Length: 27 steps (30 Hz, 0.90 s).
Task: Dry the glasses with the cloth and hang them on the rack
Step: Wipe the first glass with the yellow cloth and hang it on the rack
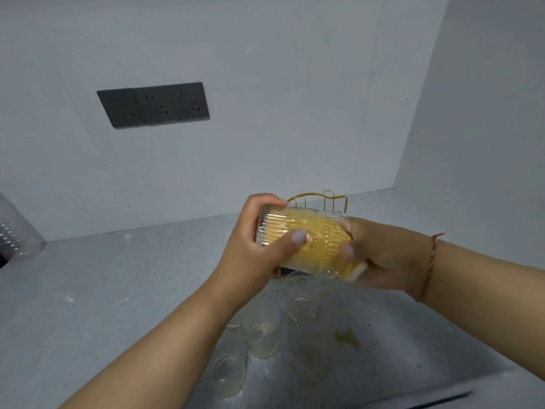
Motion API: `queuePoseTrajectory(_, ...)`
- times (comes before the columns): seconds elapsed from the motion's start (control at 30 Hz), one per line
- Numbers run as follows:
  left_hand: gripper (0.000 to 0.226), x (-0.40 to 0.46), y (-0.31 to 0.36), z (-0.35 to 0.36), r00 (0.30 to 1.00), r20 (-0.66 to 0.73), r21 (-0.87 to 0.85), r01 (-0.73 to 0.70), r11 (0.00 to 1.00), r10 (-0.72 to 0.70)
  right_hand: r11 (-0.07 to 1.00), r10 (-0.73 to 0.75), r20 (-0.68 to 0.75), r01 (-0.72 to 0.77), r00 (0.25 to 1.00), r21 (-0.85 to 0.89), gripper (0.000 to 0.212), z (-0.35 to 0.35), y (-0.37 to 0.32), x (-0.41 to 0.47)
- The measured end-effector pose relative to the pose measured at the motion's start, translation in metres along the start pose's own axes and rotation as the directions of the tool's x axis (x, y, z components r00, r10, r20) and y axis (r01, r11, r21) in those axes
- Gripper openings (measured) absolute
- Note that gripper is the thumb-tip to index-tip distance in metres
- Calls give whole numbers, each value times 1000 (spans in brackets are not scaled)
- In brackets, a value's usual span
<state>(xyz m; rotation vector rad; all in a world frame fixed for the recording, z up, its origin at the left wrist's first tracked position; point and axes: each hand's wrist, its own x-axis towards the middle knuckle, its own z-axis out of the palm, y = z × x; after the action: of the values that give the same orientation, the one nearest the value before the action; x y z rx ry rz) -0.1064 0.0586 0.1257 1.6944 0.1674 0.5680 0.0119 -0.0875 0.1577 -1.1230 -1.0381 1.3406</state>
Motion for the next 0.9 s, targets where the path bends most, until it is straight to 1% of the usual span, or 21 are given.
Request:
queuePoseTrajectory(0.03,54,-2,0,1,998,23,29,-61,998,61,988,-24,15,21,1000,152,79,-1,3,1)
queuePoseTrajectory(0.07,57,-3,0,1,995,48,46,-86,995,84,974,-41,6,39,999,222,84,-4,7,2)
queuePoseTrajectory(0.13,61,-2,0,-3,994,101,104,-57,993,46,964,-22,-17,26,1000,263,80,-6,11,4)
queuePoseTrajectory(0.17,66,-1,1,-6,991,134,197,-53,979,27,961,-4,-34,14,999,277,75,-8,12,3)
queuePoseTrajectory(0.2,73,1,2,-9,987,159,370,-83,925,25,961,18,-63,0,998,276,72,-12,14,3)
queuePoseTrajectory(0.23,85,3,4,-11,983,181,571,-138,809,41,967,46,-93,-21,995,253,70,-14,16,2)
queuePoseTrajectory(0.27,100,6,6,-11,976,208,739,-198,644,61,977,74,-135,-44,988,210,70,-16,17,3)
queuePoseTrajectory(0.3,114,8,6,-9,968,241,841,-246,481,73,983,97,-181,-65,979,173,71,-17,18,3)
queuePoseTrajectory(0.33,120,10,4,-4,958,279,895,-284,343,63,986,115,-217,-84,969,147,71,-17,19,3)
queuePoseTrajectory(0.37,115,10,1,0,948,311,915,-316,251,60,985,130,-236,-98,963,141,68,-16,21,3)
queuePoseTrajectory(0.4,102,9,-4,4,940,330,917,-341,206,87,986,132,-246,-101,960,136,66,-15,21,4)
queuePoseTrajectory(0.47,75,10,-13,2,927,322,910,-359,209,193,989,121,-278,-92,953,116,67,-12,20,2)
queuePoseTrajectory(0.5,69,12,-15,-2,924,306,908,-356,223,231,992,104,-291,-77,951,103,64,-12,18,0)
queuePoseTrajectory(0.6,68,14,-20,-14,929,255,915,-322,245,269,995,82,-298,-62,951,75,45,-10,6,-8)
queuePoseTrajectory(0.63,71,13,-21,-17,933,237,915,-308,260,272,995,99,-299,-88,949,48,49,-11,0,-11)
queuePoseTrajectory(0.7,78,10,-19,-19,937,203,907,-290,307,283,989,126,-265,-142,956,-42,78,-15,-9,-17)
queuePoseTrajectory(0.73,81,9,-17,-18,943,177,903,-269,334,283,989,107,-278,-131,955,-72,89,-16,-12,-18)
queuePoseTrajectory(0.77,82,8,-15,-16,950,144,901,-242,360,278,992,68,-314,-99,947,-82,93,-17,-12,-17)
queuePoseTrajectory(0.8,82,7,-13,-14,953,117,901,-220,374,280,994,24,-391,-63,920,-85,90,-17,-11,-16)
queuePoseTrajectory(0.83,81,6,-12,-11,954,96,906,-202,373,284,993,-27,-475,-32,880,-116,84,-16,-8,-14)
queuePoseTrajectory(0.9,78,7,-13,-6,954,74,928,-172,331,290,970,-108,-583,-43,805,-239,72,-5,0,-8)
